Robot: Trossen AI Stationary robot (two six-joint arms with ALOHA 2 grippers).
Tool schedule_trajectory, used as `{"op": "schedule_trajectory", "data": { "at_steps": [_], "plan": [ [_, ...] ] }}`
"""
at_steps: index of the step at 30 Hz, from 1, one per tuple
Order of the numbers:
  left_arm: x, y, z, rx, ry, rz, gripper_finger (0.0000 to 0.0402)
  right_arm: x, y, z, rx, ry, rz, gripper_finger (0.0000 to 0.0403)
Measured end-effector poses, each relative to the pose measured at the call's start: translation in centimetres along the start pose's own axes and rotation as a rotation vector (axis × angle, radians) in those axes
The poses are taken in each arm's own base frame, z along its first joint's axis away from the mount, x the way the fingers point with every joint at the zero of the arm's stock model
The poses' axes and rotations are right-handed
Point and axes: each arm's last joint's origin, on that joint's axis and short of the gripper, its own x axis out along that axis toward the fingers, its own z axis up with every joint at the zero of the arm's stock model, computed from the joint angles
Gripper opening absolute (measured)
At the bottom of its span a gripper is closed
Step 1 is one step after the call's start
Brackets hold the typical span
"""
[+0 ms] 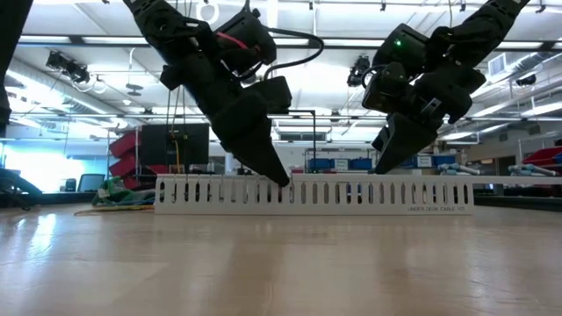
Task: Ziptie cables
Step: Close the white cable duct
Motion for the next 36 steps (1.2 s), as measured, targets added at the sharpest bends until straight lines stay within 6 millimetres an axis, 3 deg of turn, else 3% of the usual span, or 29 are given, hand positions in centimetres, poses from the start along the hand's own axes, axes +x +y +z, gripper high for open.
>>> {"op": "schedule_trajectory", "data": {
  "at_steps": [11, 31, 36],
  "plan": [
    [0.0, 0.0, 0.0, 0.002, 0.000, 0.008, 0.0250, 0.0, 0.0, 0.2, -0.012, -0.019, 0.007, 0.0000],
    [0.0, 0.0, 0.1, 0.004, -0.017, 0.008, 0.0247, 0.0, 0.1, 0.5, -0.030, -0.058, 0.036, 0.0000],
    [0.0, 0.0, 0.1, 0.004, -0.015, 0.017, 0.0247, 1.7, -0.3, 0.1, -0.013, -0.013, 0.071, 0.0000]
  ]
}}
